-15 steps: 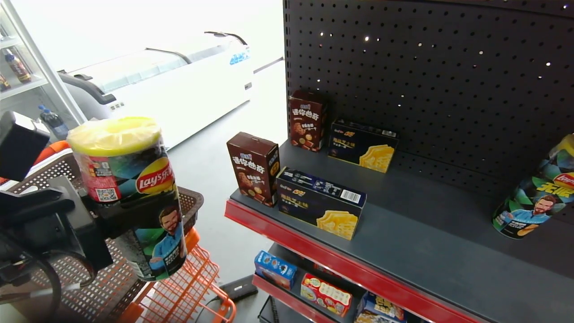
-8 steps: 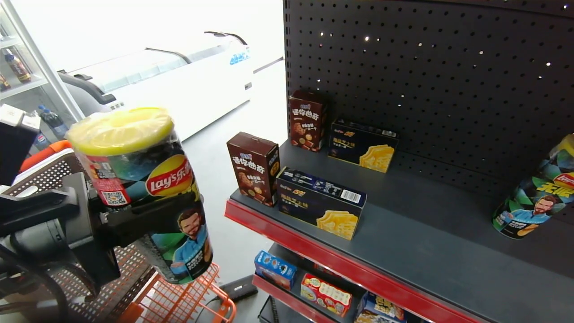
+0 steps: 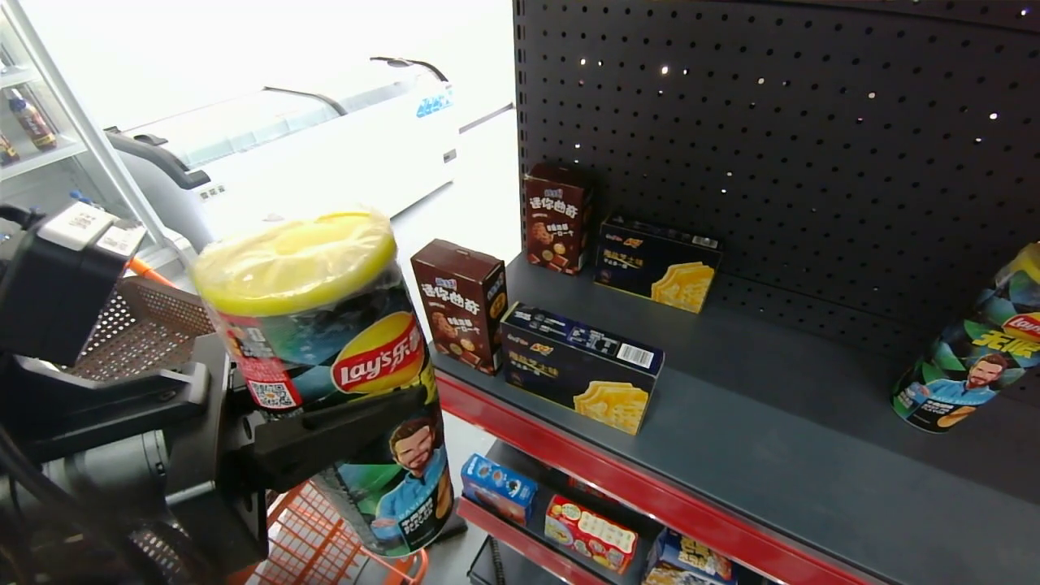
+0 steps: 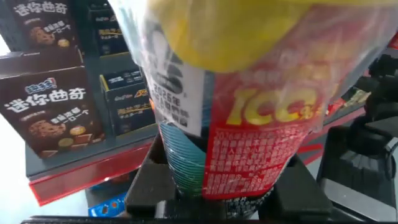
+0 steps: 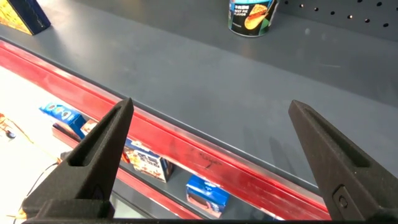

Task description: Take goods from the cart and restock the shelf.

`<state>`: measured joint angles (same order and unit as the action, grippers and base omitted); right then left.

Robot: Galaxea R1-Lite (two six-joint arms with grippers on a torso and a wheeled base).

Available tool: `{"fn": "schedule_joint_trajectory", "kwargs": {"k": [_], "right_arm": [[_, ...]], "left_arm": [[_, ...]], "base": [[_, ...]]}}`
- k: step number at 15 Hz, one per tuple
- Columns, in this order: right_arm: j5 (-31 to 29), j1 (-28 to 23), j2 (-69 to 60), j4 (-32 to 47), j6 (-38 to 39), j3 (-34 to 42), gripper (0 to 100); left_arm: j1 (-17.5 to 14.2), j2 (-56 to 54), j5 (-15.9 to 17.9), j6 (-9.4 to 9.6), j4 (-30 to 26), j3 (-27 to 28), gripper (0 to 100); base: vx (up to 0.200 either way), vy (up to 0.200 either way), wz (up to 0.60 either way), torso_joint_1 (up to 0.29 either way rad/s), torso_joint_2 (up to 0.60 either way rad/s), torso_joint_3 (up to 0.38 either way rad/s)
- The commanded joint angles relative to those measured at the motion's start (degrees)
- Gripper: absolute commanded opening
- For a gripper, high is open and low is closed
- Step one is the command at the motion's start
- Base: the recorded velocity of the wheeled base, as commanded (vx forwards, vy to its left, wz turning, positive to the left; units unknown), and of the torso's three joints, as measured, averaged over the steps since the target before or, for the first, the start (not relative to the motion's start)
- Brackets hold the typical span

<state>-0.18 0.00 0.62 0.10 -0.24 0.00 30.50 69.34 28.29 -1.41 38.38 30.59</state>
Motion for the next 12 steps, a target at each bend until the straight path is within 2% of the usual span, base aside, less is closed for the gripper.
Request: {"fn": "schedule_joint_trajectory", "kwargs": {"k": [1,3,5,12], "right_arm": [[0.09,0.0,0.08,-0.01,-0.02,0.0,100],[0.09,0.0,0.08,-0.01,-0.02,0.0,100],[0.09,0.0,0.08,-0.01,-0.02,0.0,100],[0.01,0.0,0.08,-0.01,0.16,0.0,100]], "left_arm": [[0.79,0.97,0.27,0.01,0.12,0.26,0],[0.96,1.24,0.97,0.01,0.12,0.26,0],[2.81,1.5,0.97,0.01,0.12,0.88,0],[3.86,2.73,1.06,0.01,0.3,2.2,0]], "base": [[0.0,0.0,0.0,0.0,0.0,0.0],[0.0,0.0,0.0,0.0,0.0,0.0],[0.0,0.0,0.0,0.0,0.0,0.0],[0.0,0.0,-0.6,0.004,0.0,0.001]]}}
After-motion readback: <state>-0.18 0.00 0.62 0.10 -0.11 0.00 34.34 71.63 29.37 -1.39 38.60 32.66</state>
